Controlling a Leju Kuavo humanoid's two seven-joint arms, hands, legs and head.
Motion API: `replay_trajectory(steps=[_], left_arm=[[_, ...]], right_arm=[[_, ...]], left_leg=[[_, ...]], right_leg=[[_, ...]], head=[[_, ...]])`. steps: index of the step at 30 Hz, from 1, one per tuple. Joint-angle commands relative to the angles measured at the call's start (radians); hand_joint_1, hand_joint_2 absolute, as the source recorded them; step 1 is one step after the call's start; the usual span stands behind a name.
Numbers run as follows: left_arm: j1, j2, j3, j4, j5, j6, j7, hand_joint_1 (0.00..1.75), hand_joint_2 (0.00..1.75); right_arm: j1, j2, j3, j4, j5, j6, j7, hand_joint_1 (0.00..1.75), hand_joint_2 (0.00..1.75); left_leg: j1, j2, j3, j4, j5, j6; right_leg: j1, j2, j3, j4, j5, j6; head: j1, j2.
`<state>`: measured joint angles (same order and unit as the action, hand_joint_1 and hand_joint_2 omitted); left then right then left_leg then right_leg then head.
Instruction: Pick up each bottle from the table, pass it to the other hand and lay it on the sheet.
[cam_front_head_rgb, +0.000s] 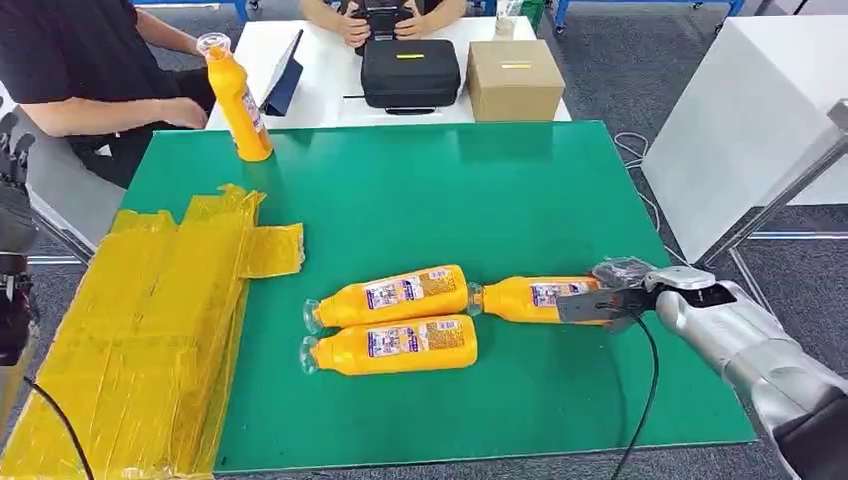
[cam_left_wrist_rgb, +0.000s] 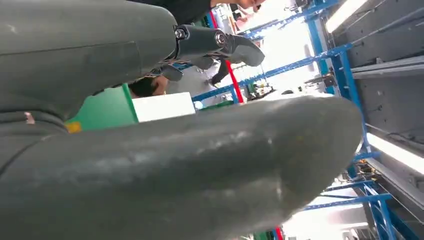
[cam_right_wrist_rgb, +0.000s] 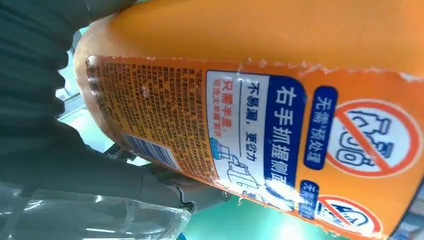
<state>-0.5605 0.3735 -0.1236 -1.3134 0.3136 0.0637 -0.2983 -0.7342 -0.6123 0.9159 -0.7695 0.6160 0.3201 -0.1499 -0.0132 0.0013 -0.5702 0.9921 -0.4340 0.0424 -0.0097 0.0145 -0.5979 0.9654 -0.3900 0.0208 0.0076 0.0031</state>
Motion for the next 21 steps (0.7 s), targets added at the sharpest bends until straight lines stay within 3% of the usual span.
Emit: replay_trajectory(steps=[1,5,10,15,21], left_arm=[[-0.042,-0.042,0.002,0.068,-0.011,0.001,-0.003,0.0,0.0],[-0.037,-0.042,0.011,0.065,-0.014,-0.002,-0.005,0.0,0.0],[-0.036,-0.045,0.032,0.078,-0.017,-0.028,-0.012,0.0,0.0],[-0.063,-0.071,0.027,0.08,-0.032,-0.035,-0.005,0.0,0.0],[-0.057,-0.071,0.035,0.074,-0.033,-0.034,-0.003,0.0,0.0]], right_arm=[[-0.056,0.044,0.002,0.104,-0.006,0.007,-0.019,1.75,1.75],[-0.057,0.014,-0.024,0.062,-0.017,0.005,-0.007,1.75,1.75],[-0.066,-0.128,-0.121,-0.121,-0.061,0.078,0.036,1.75,1.75],[0.006,-0.289,-0.247,-0.342,-0.132,0.136,0.08,1.75,1.75],[0.025,-0.296,-0.278,-0.378,-0.137,0.154,0.097,1.75,1.75]], left_leg=[[0.001,0.0,0.002,0.0,0.0,-0.004],[0.001,-0.002,0.002,0.0,0.0,-0.004],[-0.001,-0.003,-0.001,0.001,0.0,-0.003],[-0.002,-0.01,-0.004,0.001,0.001,-0.001],[-0.002,-0.008,-0.005,0.001,0.0,-0.003]], right_leg=[[0.001,0.0,0.002,-0.001,0.0,-0.001],[0.001,-0.002,0.002,0.0,0.0,-0.001],[-0.001,-0.003,-0.001,0.003,-0.001,0.001],[-0.001,-0.008,-0.002,0.002,-0.001,0.002],[-0.001,-0.007,-0.002,0.001,-0.001,0.001]], head=[[0.0,0.0],[0.0,0.0],[-0.001,0.0],[0.0,0.0],[0.0,0.0]])
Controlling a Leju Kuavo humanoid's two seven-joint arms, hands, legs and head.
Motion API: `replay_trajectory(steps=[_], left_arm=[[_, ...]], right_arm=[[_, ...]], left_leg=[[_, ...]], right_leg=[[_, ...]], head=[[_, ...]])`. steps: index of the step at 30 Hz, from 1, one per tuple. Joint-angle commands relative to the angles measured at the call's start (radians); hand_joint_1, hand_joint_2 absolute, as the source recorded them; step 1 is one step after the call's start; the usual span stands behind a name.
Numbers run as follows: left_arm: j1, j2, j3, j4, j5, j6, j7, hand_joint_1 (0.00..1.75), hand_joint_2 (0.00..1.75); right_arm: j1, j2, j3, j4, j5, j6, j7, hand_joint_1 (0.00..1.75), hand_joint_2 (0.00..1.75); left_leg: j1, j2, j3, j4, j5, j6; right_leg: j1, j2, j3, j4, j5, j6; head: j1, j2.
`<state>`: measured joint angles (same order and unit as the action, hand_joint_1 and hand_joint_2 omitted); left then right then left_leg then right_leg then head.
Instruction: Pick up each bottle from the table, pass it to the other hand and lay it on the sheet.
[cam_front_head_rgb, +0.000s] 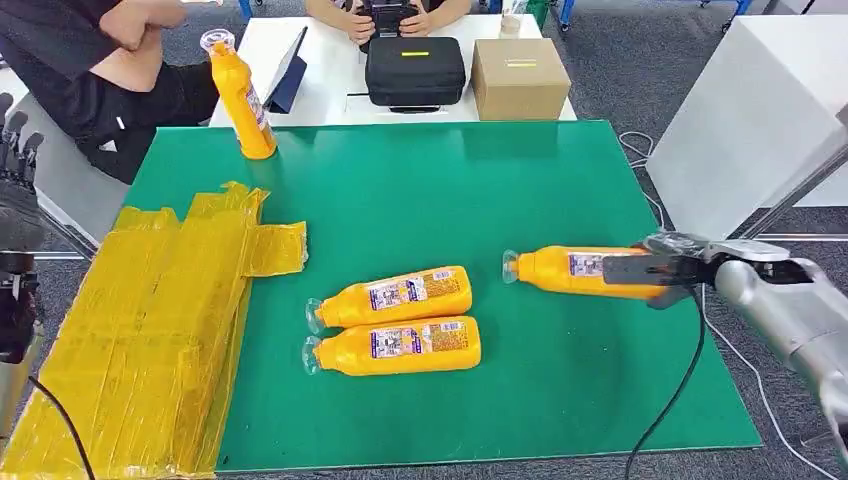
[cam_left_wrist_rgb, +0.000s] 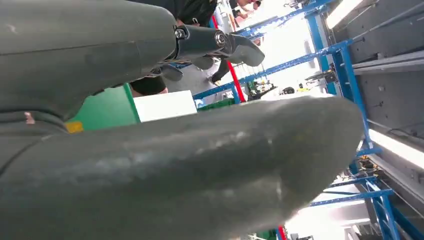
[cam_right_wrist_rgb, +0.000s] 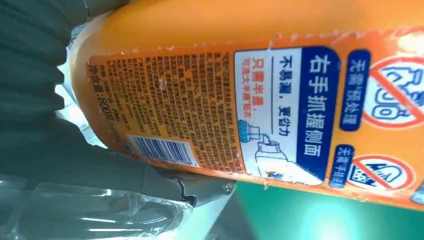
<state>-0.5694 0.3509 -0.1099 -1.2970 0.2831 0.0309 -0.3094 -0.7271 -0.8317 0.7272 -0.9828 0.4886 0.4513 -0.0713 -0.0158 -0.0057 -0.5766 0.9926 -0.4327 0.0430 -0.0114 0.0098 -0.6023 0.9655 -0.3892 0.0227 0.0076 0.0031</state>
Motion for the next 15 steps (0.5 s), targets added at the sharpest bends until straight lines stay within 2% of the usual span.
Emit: replay_trajectory(steps=[1,15], left_arm=[[-0.048,-0.049,0.021,0.057,-0.002,-0.001,0.008,0.0,0.0],[-0.048,-0.049,0.022,0.058,-0.002,-0.001,0.008,0.0,0.0]], right_arm=[[0.018,-0.077,-0.09,-0.164,-0.01,0.023,0.019,1.75,1.75],[0.021,-0.069,-0.09,-0.16,-0.008,0.021,0.02,1.75,1.75]], left_leg=[[0.001,-0.001,0.002,0.001,-0.002,-0.003],[0.001,0.001,0.002,0.0,-0.001,-0.002]], right_leg=[[0.001,-0.003,0.002,0.001,-0.002,-0.001],[0.001,0.0,0.002,-0.001,-0.001,-0.001]], head=[[0.0,0.0],[0.0,0.0]])
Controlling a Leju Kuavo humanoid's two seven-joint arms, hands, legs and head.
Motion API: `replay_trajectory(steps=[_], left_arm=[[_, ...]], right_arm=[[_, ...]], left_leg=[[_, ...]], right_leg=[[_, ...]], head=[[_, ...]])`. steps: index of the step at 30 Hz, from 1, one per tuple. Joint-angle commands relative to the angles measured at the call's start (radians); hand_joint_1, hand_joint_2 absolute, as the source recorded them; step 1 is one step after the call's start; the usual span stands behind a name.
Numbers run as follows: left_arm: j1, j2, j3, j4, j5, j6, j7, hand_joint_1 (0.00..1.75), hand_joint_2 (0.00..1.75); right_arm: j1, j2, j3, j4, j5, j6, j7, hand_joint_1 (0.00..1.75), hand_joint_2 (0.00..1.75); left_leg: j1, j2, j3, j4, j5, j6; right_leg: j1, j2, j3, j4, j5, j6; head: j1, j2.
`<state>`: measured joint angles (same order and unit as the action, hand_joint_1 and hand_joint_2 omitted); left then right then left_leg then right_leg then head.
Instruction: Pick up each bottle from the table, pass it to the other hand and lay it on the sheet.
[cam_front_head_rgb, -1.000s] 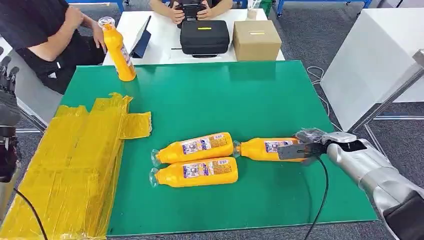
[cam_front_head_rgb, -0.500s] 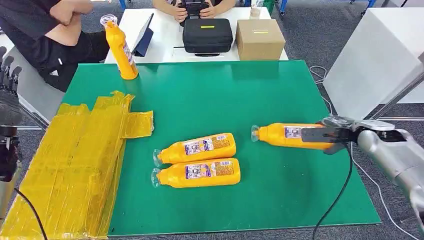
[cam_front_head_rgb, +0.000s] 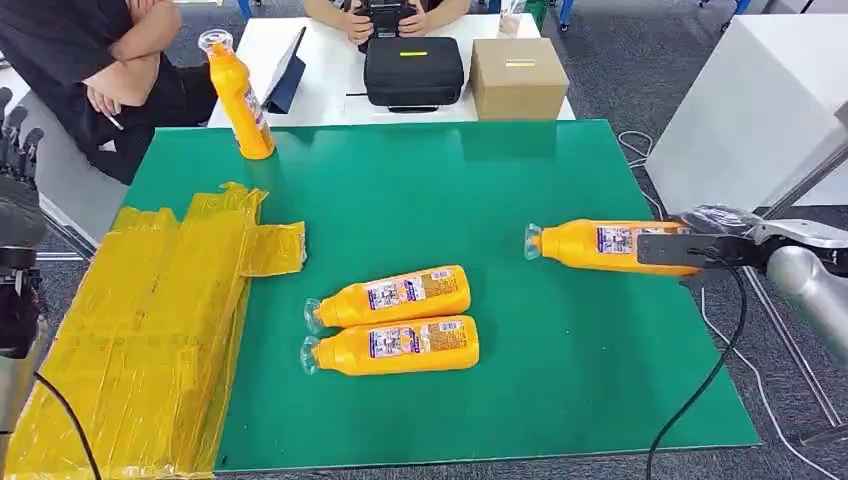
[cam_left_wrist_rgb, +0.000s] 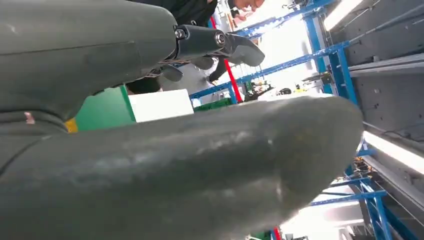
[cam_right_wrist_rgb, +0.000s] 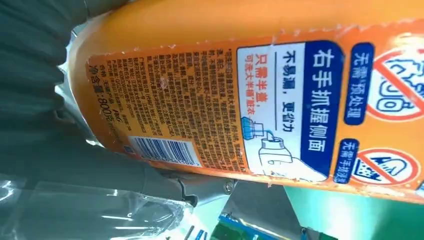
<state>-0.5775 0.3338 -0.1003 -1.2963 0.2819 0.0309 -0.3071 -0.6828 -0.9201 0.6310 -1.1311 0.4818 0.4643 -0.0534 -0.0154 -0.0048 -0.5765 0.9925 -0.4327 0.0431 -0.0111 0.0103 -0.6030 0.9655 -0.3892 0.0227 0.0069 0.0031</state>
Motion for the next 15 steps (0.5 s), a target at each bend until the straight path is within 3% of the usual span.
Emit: replay_trajectory(steps=[1,15], left_arm=[[-0.04,-0.032,0.013,0.057,-0.001,-0.001,0.006,0.0,0.0],[-0.04,-0.032,0.013,0.057,-0.001,-0.001,0.006,0.0,0.0]], right_arm=[[-0.023,0.019,0.006,-0.012,-0.001,0.008,0.003,1.75,1.75],[-0.023,0.019,0.006,-0.012,-0.001,0.008,0.003,1.75,1.75]], left_leg=[[0.0,0.0,0.002,0.0,-0.001,-0.002],[0.001,0.0,0.002,0.0,-0.001,-0.003]], right_leg=[[0.0,0.0,0.002,-0.001,-0.001,-0.001],[0.001,0.0,0.003,0.0,-0.001,-0.001]], head=[[0.0,0.0],[0.0,0.0]])
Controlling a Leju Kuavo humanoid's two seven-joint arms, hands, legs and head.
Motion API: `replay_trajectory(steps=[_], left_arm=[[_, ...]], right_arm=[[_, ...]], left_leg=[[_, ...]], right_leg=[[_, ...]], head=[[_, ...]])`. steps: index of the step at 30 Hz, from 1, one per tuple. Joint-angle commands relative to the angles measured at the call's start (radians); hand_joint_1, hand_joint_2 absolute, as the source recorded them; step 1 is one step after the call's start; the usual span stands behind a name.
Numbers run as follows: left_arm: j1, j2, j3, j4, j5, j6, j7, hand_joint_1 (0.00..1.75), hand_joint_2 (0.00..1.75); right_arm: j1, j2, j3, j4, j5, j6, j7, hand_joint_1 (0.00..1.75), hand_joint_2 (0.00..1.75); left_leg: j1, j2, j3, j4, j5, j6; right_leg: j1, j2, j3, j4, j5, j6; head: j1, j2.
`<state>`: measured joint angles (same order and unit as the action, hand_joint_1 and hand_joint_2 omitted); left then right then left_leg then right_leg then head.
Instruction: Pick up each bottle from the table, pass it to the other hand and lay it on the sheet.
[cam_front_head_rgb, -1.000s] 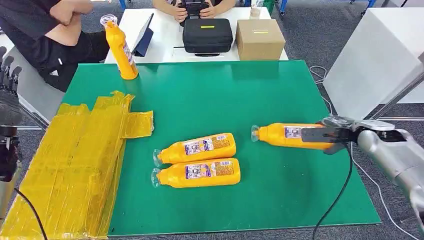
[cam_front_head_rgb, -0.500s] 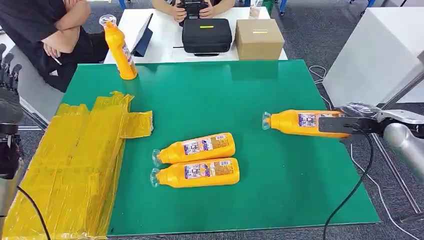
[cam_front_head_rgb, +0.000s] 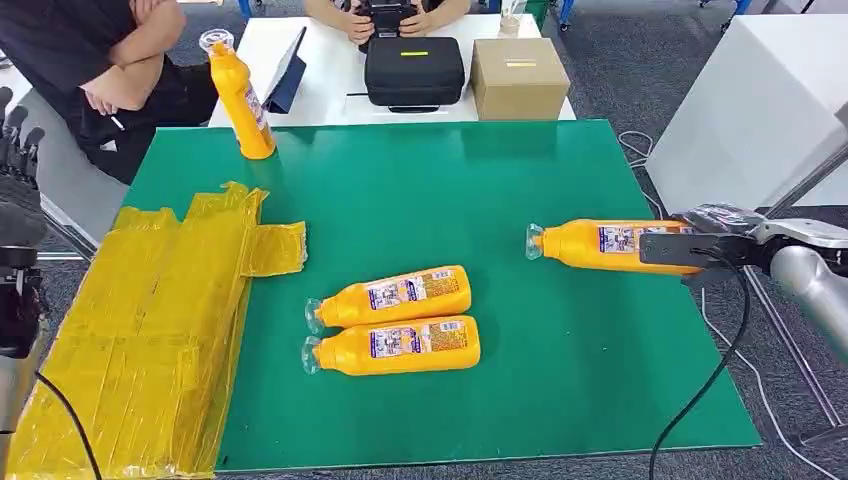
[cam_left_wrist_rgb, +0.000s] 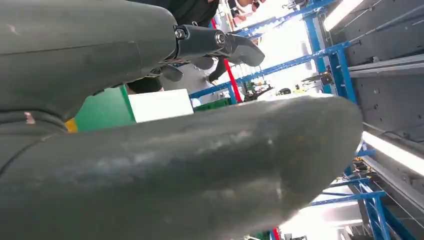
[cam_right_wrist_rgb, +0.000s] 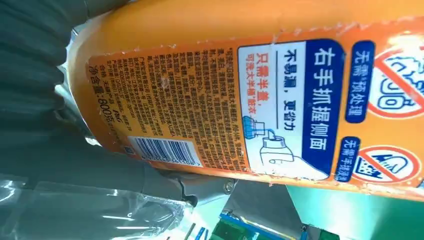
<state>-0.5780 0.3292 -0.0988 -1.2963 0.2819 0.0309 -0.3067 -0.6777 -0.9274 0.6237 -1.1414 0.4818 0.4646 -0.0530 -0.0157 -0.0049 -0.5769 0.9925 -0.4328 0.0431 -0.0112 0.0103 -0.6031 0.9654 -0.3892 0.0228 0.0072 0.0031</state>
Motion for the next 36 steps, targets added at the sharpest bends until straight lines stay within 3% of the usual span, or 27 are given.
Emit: replay_trajectory(steps=[1,5,6,7,8,9,10,11,13,18,20,36], left_arm=[[-0.039,-0.027,0.011,0.057,-0.001,-0.001,0.005,0.0,0.0],[-0.039,-0.027,0.011,0.057,-0.001,-0.001,0.005,0.0,0.0],[0.023,-0.033,0.007,-0.018,0.037,-0.066,0.052,0.0,0.0],[0.082,-0.05,-0.006,-0.094,0.026,-0.044,0.069,0.0,0.0],[0.102,-0.06,-0.019,-0.134,0.018,-0.029,0.078,0.0,0.0],[0.103,-0.061,-0.034,-0.155,0.014,-0.012,0.09,0.0,0.0],[0.091,-0.057,-0.048,-0.15,0.018,-0.003,0.094,0.0,0.0],[0.077,-0.056,-0.054,-0.143,0.022,0.002,0.095,0.0,0.0],[0.062,-0.054,-0.056,-0.13,0.024,0.004,0.096,0.0,0.0],[0.055,-0.06,-0.051,-0.121,0.026,0.004,0.096,0.0,0.0],[0.06,-0.063,-0.052,-0.126,0.027,0.005,0.096,0.0,0.0],[0.023,-0.078,-0.075,-0.088,0.044,0.003,0.102,0.0,0.0]], right_arm=[[-0.029,0.027,0.013,-0.002,-0.001,0.008,0.002,1.75,1.75],[-0.029,0.027,0.013,-0.002,-0.001,0.008,0.002,1.75,1.75],[-0.04,0.278,-0.238,-0.049,-0.191,-0.17,-0.105,1.75,1.75],[-0.138,0.615,-0.221,-0.125,-0.085,-0.155,0.164,1.75,1.75],[-0.194,0.695,-0.164,-0.097,-0.071,-0.185,0.234,1.75,1.75],[-0.229,0.718,-0.118,-0.071,-0.083,-0.22,0.263,1.75,1.75],[-0.233,0.69,-0.088,-0.081,-0.115,-0.239,0.271,1.75,1.75],[-0.225,0.656,-0.079,-0.099,-0.139,-0.25,0.272,1.75,1.75],[-0.2,0.604,-0.094,-0.123,-0.167,-0.248,0.253,1.75,1.75],[-0.17,0.572,-0.123,-0.151,-0.173,-0.238,0.237,1.75,1.75],[-0.162,0.57,-0.126,-0.155,-0.172,-0.238,0.237,1.75,1.75],[-0.143,0.622,-0.129,-0.17,-0.173,-0.247,0.259,1.75,1.75]], left_leg=[[0.001,0.0,0.002,0.0,-0.001,-0.002],[0.001,0.001,0.003,0.0,-0.002,-0.003],[0.001,0.0,0.002,0.0,-0.001,-0.003],[0.001,0.004,0.003,-0.001,-0.001,-0.002],[0.001,0.012,0.007,-0.002,-0.002,-0.004],[0.002,0.019,0.005,-0.004,-0.002,-0.003],[0.003,0.017,-0.003,-0.005,-0.001,-0.003],[0.005,0.031,0.001,-0.004,-0.003,-0.005],[0.002,0.039,0.006,-0.001,-0.006,-0.008],[0.005,0.007,0.002,0.0,0.002,-0.01],[0.008,0.001,-0.001,0.0,0.003,-0.011],[0.006,0.001,-0.001,0.0,0.001,-0.012]], right_leg=[[0.001,0.0,0.002,0.0,-0.001,-0.001],[0.001,-0.001,0.003,-0.001,-0.001,-0.001],[0.001,-0.001,0.002,0.0,-0.001,-0.001],[0.001,0.003,0.002,-0.002,0.001,-0.001],[0.001,0.011,0.003,-0.003,0.002,-0.002],[0.001,0.018,0.003,-0.003,0.005,-0.002],[0.0,0.016,0.002,0.0,0.004,-0.002],[0.003,0.028,0.001,0.0,0.006,-0.003],[0.001,0.037,-0.003,0.002,0.005,-0.005],[0.004,0.008,-0.004,0.002,0.002,-0.003],[0.006,0.001,-0.003,0.002,0.002,-0.004],[0.003,0.001,-0.002,0.002,0.001,-0.004]], head=[[0.0,0.0],[0.0,0.0],[0.0,0.0],[0.0,0.0],[0.0,0.0],[0.001,0.0],[0.003,0.0],[0.003,0.0],[-0.003,0.0],[-0.003,0.0],[-0.002,0.0],[-0.002,0.0]])
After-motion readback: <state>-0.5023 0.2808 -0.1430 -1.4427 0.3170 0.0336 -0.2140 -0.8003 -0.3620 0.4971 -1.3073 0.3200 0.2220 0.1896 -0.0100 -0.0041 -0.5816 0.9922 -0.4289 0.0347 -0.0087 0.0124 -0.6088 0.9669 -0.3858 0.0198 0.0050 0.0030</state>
